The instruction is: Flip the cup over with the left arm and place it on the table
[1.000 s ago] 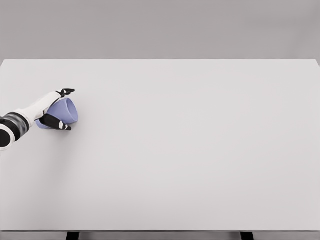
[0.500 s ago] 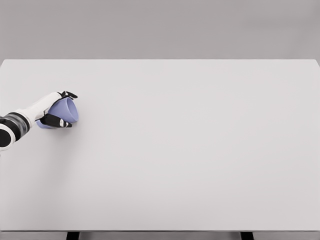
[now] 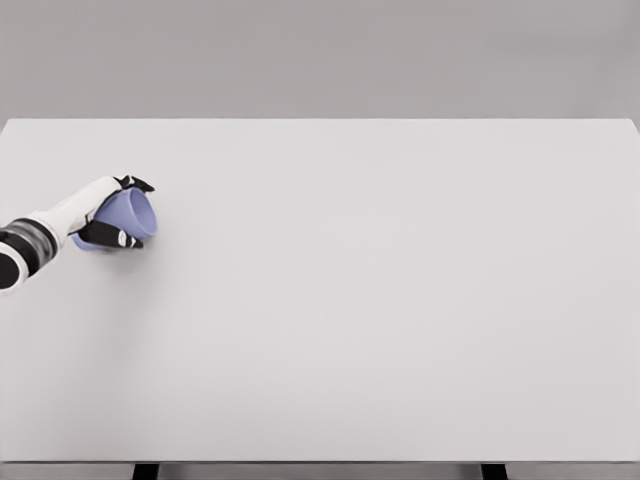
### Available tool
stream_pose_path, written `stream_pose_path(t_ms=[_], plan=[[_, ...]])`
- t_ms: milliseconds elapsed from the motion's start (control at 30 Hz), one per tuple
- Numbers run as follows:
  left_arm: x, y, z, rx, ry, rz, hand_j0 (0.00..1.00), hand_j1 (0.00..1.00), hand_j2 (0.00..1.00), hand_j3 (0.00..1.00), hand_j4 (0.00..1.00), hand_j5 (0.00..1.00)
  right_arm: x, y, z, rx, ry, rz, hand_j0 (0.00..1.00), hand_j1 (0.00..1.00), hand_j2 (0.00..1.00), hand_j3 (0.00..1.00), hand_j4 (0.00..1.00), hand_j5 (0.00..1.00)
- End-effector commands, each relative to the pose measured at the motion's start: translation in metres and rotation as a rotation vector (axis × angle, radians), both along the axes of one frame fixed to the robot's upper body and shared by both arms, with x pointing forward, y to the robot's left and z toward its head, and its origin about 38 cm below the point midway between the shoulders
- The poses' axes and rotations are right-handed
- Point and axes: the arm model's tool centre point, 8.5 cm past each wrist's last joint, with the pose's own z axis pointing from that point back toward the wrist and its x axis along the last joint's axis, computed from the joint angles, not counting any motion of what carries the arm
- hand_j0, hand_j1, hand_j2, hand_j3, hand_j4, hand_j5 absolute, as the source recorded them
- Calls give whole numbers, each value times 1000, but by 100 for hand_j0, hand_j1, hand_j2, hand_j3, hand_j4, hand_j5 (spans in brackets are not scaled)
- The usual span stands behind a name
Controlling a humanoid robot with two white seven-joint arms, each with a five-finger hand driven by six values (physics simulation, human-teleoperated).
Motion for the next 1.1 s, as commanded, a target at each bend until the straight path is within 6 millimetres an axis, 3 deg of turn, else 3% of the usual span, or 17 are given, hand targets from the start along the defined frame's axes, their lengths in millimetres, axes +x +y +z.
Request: stream_pose_path(t_ms=[0,567,800,900,1067], plan=[[0,1,3,4,-7,-1,76,76,76,76,76,76,0,0,0,0,0,0,100,100,100,100,100,100],[3,-12,35,-50,-95,-36,77,77,77,77,77,77,0,0,0,0,0,0,100,100,100,100,100,100],[5,-8,45,-71,-131,-30,77,77,77,77,77,77,0,0,0,0,0,1,100,100,100,100,100,100],[6,-19,45,-109,-137,-49,77,77,77,77,77,77,0,0,0,0,0,0,100,100,100,100,100,100],[8,-22,51,-170,-152,-41,77,77,77,77,77,77,0,0,0,0,0,0,100,100,100,100,100,100]])
